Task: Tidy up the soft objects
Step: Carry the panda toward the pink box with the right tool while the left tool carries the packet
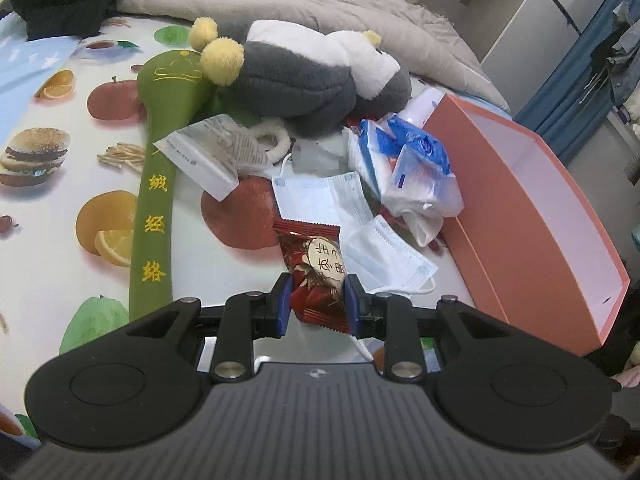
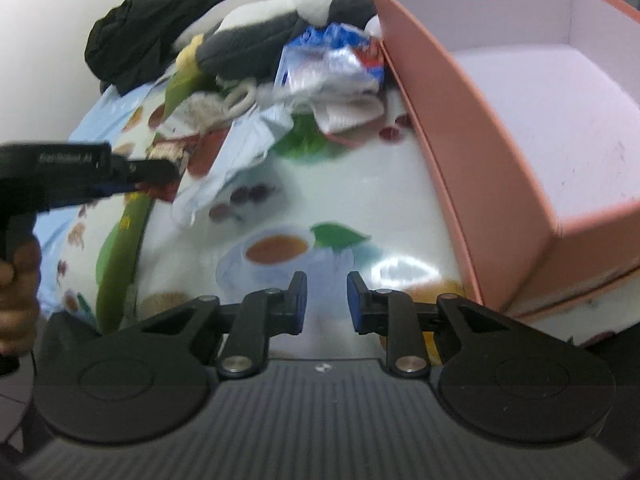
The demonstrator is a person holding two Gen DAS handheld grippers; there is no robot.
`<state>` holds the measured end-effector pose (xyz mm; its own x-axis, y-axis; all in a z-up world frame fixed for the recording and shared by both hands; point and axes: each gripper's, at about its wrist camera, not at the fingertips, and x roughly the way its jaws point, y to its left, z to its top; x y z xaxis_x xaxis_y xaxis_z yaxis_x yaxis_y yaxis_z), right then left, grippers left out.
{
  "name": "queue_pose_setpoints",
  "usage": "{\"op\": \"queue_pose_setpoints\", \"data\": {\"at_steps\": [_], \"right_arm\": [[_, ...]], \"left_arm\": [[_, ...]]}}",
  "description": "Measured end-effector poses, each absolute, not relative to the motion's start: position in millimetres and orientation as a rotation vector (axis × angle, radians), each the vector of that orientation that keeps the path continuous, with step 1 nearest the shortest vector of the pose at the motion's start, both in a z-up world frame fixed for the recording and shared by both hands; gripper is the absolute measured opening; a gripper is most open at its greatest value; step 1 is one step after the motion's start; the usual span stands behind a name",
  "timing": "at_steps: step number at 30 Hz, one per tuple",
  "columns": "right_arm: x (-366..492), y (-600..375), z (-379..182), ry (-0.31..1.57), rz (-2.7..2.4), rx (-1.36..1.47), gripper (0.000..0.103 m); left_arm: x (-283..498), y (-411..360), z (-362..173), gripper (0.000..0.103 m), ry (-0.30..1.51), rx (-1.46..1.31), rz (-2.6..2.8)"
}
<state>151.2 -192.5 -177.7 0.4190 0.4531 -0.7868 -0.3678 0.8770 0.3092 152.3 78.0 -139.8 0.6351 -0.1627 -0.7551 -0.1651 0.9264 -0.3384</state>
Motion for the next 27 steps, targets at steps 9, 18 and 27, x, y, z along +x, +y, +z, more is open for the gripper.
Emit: {"op": "queue_pose_setpoints", "data": {"at_steps": [9, 18, 27], "right_arm": [[136, -198, -202, 1.138, 0.573, 0.076, 0.027], [116, -192, -232, 1.302, 0.644, -0.005, 0.033], [117, -179, -246, 1.418, 0.703, 0.026, 0.074]], "left_arm": [[150, 80, -143, 0.032, 0.886, -0.401, -0.002], [147, 82, -145, 0.032, 0.885, -0.416, -0.011], [142, 75, -146, 0.032, 0.894, -0.415, -0.036]]}}
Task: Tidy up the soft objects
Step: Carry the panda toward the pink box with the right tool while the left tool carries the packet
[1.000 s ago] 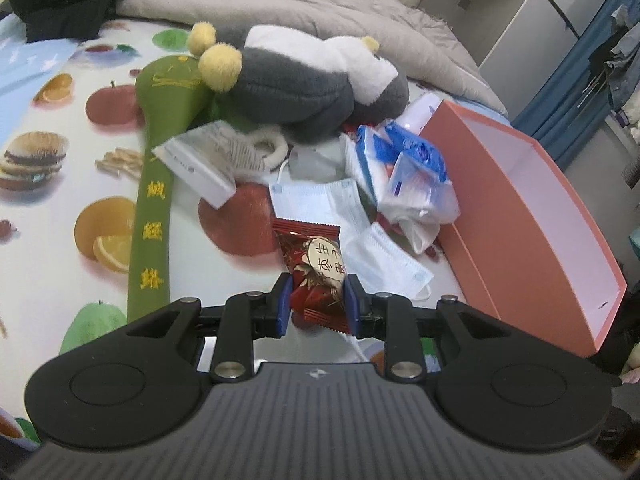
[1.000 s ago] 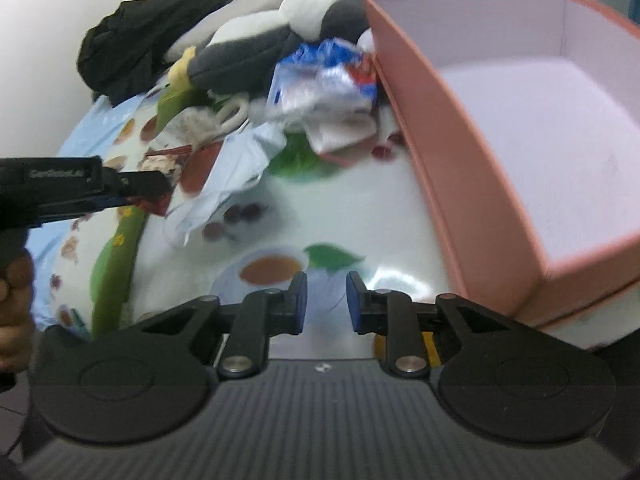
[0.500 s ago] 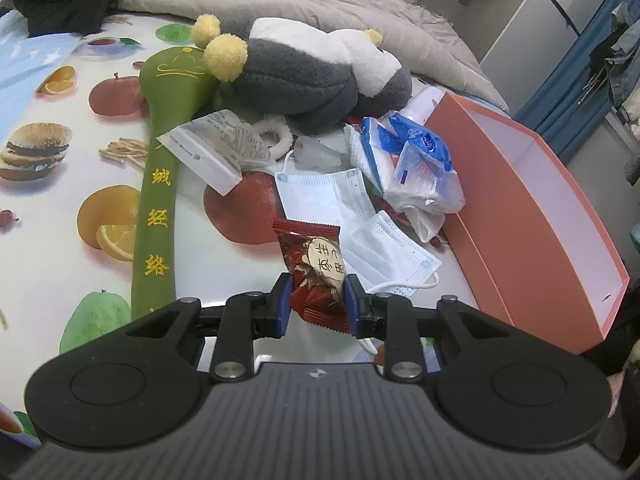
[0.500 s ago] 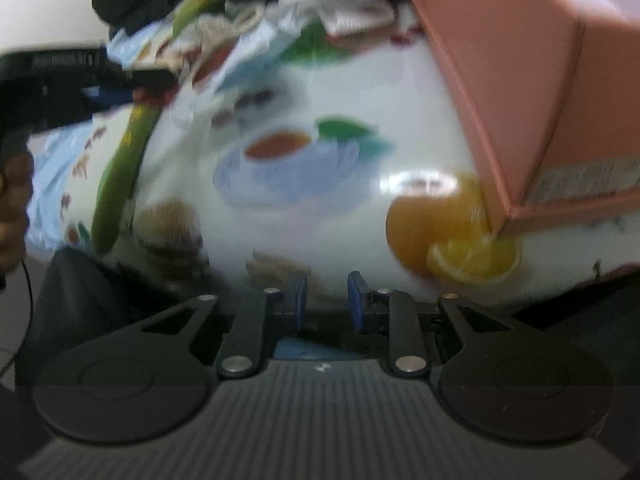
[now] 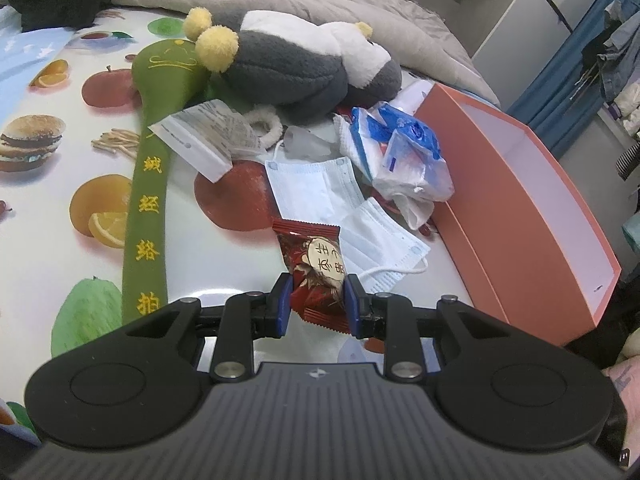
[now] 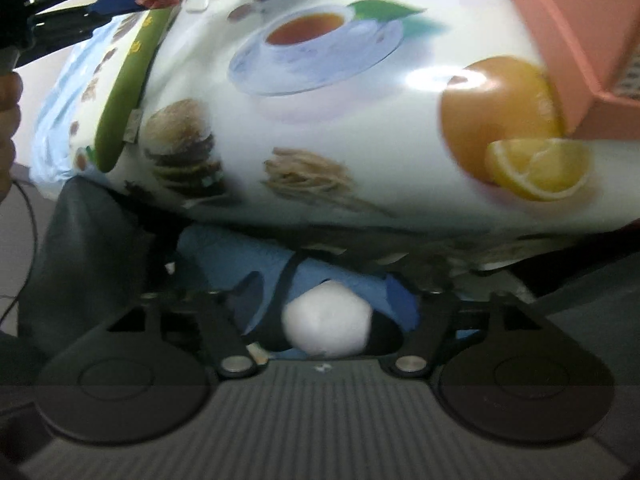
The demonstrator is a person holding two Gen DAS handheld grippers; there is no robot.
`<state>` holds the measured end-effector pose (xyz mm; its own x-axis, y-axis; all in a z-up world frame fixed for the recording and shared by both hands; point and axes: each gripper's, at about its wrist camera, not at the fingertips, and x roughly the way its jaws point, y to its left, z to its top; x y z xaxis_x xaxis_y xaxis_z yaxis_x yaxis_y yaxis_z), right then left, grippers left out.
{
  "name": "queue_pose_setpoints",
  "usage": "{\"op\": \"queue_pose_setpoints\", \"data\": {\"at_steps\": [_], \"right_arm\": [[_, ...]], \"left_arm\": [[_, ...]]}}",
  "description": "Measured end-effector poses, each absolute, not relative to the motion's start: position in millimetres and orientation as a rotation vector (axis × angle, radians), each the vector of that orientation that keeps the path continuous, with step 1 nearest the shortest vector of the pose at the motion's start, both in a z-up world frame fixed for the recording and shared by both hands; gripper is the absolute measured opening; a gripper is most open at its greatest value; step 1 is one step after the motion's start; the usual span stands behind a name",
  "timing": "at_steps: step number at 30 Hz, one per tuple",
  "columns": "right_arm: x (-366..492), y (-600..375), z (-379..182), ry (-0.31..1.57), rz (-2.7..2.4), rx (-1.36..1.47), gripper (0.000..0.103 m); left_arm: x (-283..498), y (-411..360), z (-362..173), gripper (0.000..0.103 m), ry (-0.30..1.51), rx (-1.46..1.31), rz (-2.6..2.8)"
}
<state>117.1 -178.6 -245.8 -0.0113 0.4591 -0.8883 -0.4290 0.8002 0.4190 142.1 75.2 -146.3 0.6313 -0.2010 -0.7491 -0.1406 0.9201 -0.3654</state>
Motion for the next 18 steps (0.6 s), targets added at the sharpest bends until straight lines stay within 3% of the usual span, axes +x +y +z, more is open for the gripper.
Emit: {"op": "queue_pose_setpoints", "data": {"at_steps": [14, 18], "right_arm": [[119, -159, -284, 1.626, 0.743, -0.093, 0.075], [115, -155, -292, 1.677, 0.777, -0.108, 0.06]], "left_arm": [[136, 66, -147, 0.032, 0.908, -0.414, -0.069], [133, 64, -148, 0.032, 0.916, -0.417, -0.07]]}}
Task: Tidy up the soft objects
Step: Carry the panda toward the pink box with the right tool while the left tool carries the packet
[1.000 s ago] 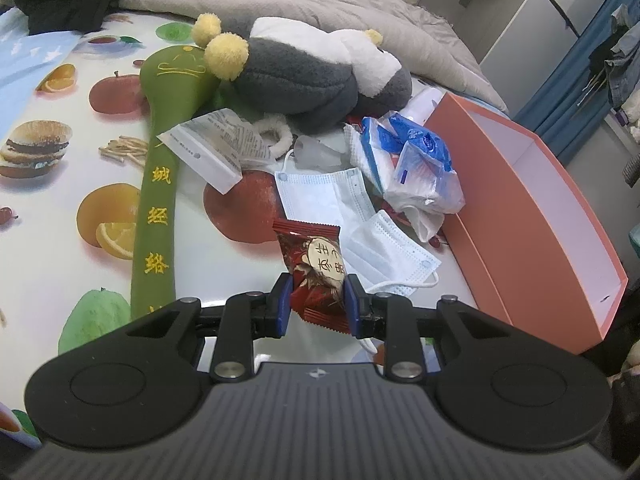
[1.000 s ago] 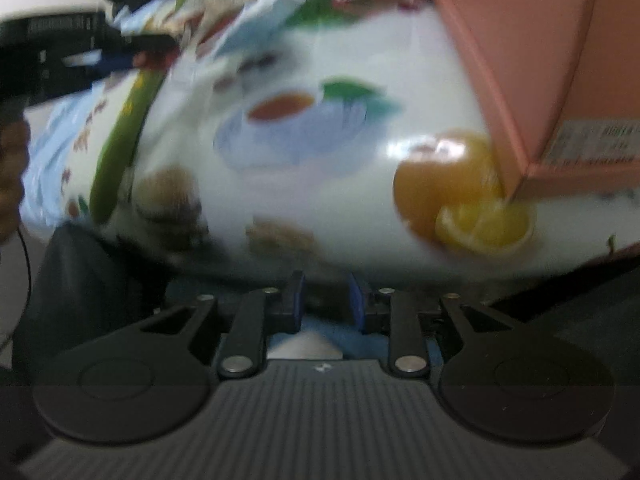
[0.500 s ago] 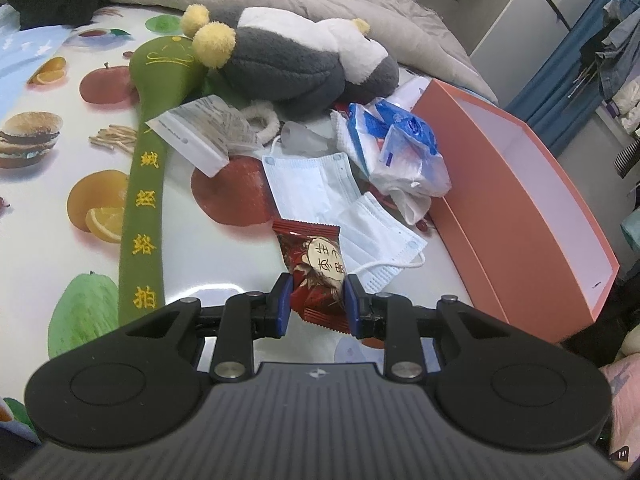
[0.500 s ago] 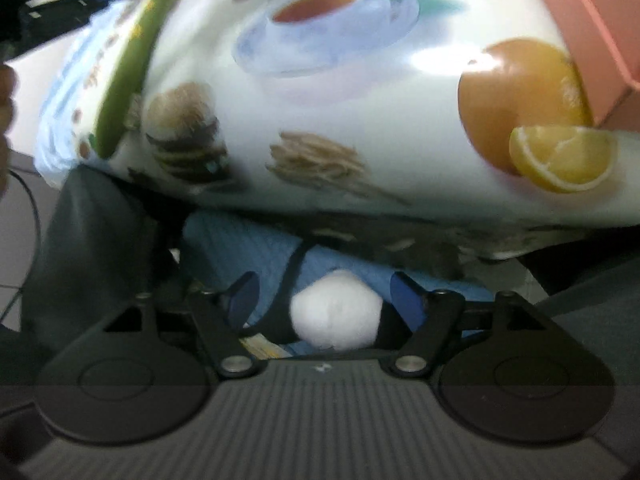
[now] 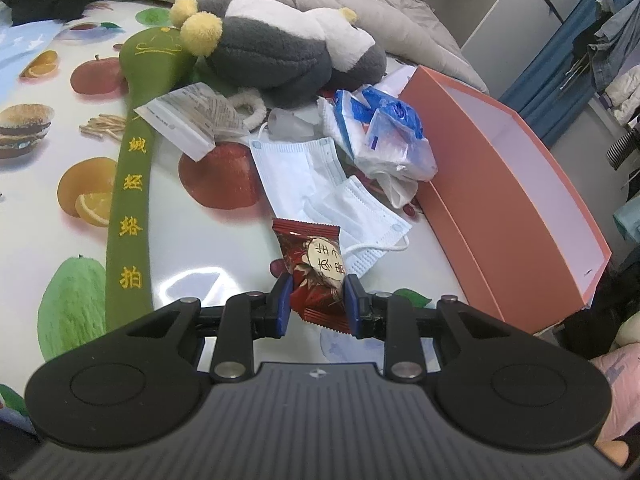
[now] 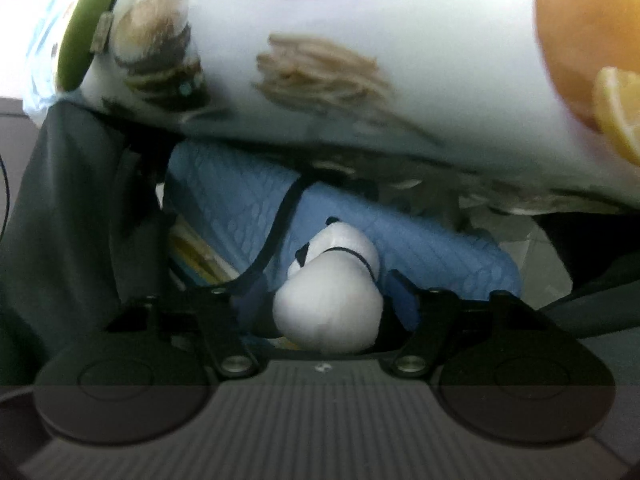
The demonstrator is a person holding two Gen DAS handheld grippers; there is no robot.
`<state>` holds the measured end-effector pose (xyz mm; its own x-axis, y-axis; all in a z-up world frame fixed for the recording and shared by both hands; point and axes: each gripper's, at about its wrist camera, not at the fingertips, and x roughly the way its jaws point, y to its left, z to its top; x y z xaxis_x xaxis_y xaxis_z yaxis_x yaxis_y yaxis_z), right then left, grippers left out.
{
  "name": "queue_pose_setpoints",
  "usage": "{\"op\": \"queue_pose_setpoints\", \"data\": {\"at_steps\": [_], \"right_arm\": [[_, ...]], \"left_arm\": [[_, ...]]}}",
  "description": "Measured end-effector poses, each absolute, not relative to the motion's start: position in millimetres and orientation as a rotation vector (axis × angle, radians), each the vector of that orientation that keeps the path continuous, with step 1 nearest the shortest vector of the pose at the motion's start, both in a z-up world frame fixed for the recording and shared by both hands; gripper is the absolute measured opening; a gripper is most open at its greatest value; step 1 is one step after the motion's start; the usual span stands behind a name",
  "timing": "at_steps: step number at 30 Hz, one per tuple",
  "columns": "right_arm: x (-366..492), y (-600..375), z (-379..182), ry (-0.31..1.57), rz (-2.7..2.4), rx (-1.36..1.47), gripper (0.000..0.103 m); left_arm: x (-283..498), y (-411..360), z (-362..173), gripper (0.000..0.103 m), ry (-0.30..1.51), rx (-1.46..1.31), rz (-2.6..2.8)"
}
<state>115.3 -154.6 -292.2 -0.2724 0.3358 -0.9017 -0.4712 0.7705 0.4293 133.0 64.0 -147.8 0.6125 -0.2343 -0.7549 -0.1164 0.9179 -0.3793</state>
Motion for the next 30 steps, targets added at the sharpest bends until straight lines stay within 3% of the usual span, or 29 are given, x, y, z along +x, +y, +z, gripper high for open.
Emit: {"op": "queue_pose_setpoints", "data": {"at_steps": [1, 5, 30], "right_arm": [[114, -153, -294, 1.688, 0.782, -0.11, 0.053], [116, -153, -291, 1.705, 0.796, -0.129, 0.048], [145, -182, -230, 1.637, 0.793, -0.036, 0.035]], "left_arm": [[132, 64, -148, 0.032, 0.917, -0.418, -0.07], [130, 63, -146, 0.032, 0.918, -0.42, -0.07], [124, 48, -112, 0.032, 0.892, -0.418, -0.1]]}}
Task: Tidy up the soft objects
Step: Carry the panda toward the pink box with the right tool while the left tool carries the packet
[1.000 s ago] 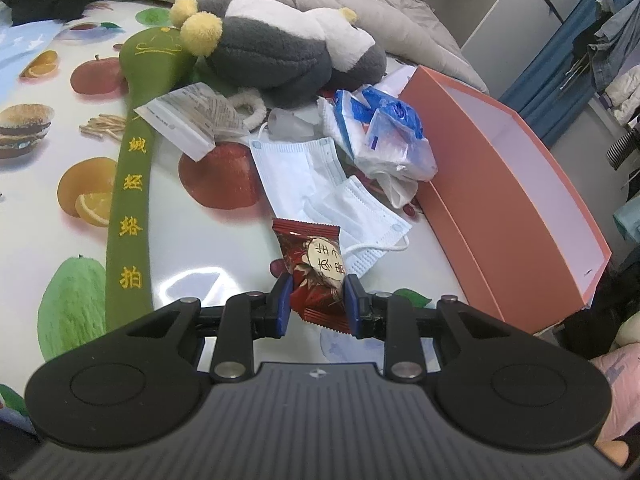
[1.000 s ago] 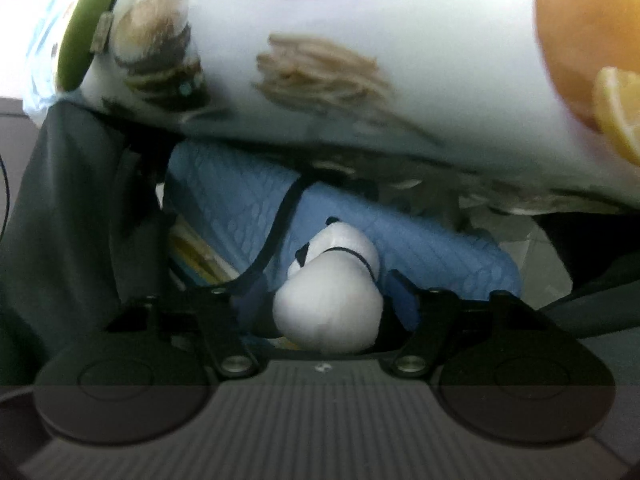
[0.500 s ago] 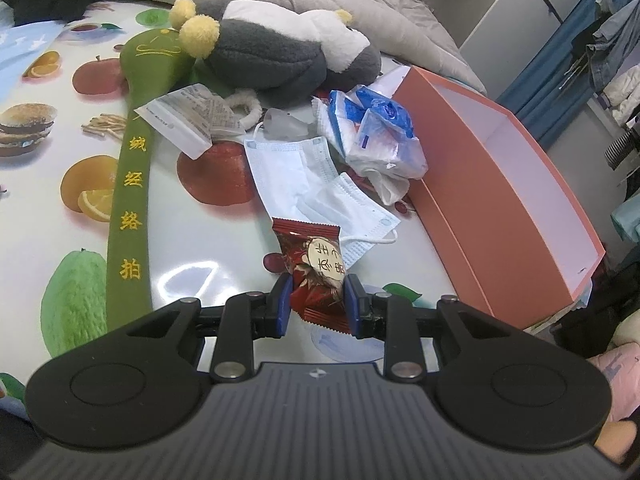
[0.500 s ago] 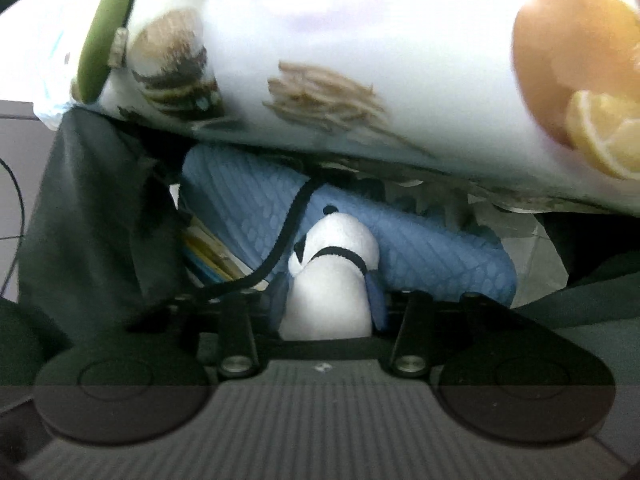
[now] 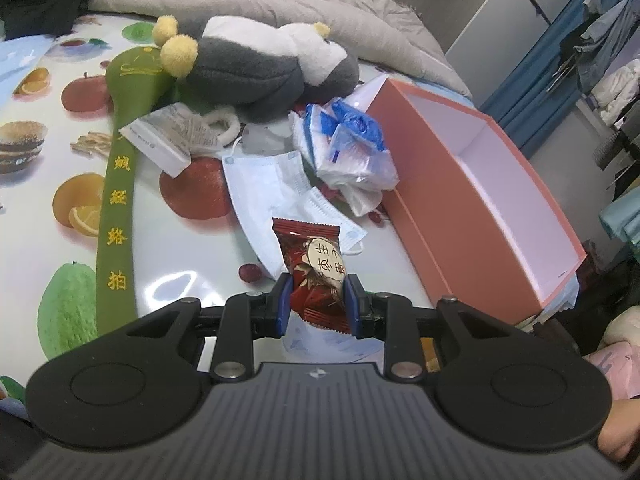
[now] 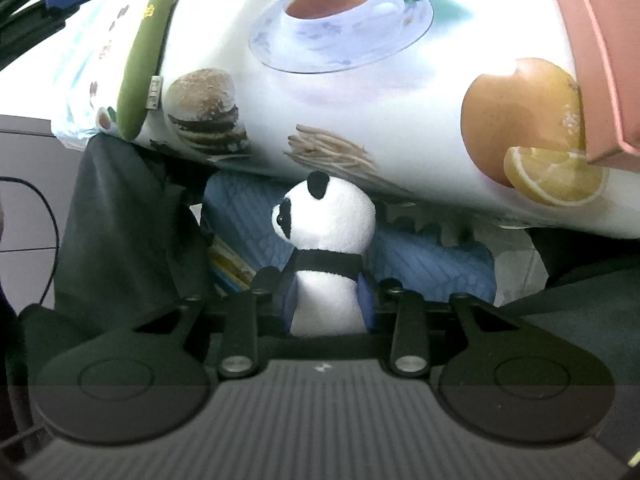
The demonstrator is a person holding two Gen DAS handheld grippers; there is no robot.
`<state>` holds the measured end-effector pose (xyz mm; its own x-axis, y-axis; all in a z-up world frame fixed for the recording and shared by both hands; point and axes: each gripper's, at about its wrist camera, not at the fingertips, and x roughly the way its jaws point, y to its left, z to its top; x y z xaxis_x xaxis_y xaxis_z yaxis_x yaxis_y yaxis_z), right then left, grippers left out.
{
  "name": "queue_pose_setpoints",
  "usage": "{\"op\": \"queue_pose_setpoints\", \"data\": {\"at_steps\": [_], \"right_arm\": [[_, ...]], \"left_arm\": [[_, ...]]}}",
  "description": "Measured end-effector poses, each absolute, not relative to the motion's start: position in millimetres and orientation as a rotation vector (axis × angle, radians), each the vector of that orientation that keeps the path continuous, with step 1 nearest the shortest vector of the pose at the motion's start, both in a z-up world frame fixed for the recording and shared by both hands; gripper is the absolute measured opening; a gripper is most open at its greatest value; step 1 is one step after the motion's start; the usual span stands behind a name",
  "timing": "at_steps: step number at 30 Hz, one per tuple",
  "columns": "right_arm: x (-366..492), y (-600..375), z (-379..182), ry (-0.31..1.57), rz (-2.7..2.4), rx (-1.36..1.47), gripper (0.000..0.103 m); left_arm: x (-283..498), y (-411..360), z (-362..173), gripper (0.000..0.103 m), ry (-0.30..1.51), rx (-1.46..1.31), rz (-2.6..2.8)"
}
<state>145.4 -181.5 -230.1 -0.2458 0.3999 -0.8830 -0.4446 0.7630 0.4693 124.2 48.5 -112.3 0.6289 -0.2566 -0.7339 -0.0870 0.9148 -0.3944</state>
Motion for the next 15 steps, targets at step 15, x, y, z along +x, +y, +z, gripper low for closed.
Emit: {"op": "queue_pose_setpoints", "data": {"at_steps": [15], "right_arm": [[151, -191, -146, 1.4, 0.83, 0.001, 0.033]], "left_arm": [[128, 46, -69, 0.032, 0.813, -0.388, -0.096]]}}
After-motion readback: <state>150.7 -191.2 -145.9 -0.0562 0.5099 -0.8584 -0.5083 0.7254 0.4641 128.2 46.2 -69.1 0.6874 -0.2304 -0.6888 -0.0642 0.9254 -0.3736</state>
